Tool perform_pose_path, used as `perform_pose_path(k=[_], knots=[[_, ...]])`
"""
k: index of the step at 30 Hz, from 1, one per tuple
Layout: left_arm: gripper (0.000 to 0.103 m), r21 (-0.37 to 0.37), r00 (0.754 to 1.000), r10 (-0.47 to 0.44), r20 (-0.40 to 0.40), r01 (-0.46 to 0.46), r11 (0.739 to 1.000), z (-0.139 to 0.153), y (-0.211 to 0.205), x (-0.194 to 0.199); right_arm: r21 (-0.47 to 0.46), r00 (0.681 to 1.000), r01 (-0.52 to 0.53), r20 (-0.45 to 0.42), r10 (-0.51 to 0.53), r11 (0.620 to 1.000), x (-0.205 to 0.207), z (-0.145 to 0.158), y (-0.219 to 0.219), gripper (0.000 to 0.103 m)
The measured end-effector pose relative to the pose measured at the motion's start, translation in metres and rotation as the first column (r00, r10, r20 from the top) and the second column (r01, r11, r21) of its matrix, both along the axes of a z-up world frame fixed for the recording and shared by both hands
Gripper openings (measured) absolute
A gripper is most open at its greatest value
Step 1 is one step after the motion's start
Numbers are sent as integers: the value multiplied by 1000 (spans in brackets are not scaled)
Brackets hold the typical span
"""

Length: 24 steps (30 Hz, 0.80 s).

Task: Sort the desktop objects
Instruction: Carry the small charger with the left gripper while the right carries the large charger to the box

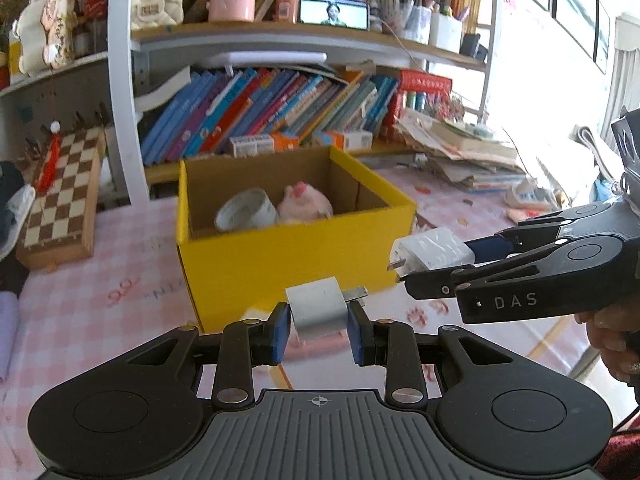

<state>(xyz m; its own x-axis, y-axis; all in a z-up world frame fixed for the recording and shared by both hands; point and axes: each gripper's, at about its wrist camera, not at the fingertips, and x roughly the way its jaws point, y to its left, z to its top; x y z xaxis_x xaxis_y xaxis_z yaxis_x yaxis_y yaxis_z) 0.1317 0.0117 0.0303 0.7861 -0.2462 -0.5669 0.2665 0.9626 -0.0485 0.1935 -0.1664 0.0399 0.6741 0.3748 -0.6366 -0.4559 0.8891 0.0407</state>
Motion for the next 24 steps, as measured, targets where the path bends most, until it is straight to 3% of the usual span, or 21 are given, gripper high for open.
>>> perform_pose_path(k=[12, 24], knots=[[29, 21, 996, 13, 91, -15, 1000, 27, 7, 48, -3, 994, -39, 102, 40, 999, 44, 33, 4, 50], [29, 62, 997, 47, 68, -51, 997, 19, 10, 99, -84, 984, -119, 122, 128, 989, 97, 31, 18, 50]])
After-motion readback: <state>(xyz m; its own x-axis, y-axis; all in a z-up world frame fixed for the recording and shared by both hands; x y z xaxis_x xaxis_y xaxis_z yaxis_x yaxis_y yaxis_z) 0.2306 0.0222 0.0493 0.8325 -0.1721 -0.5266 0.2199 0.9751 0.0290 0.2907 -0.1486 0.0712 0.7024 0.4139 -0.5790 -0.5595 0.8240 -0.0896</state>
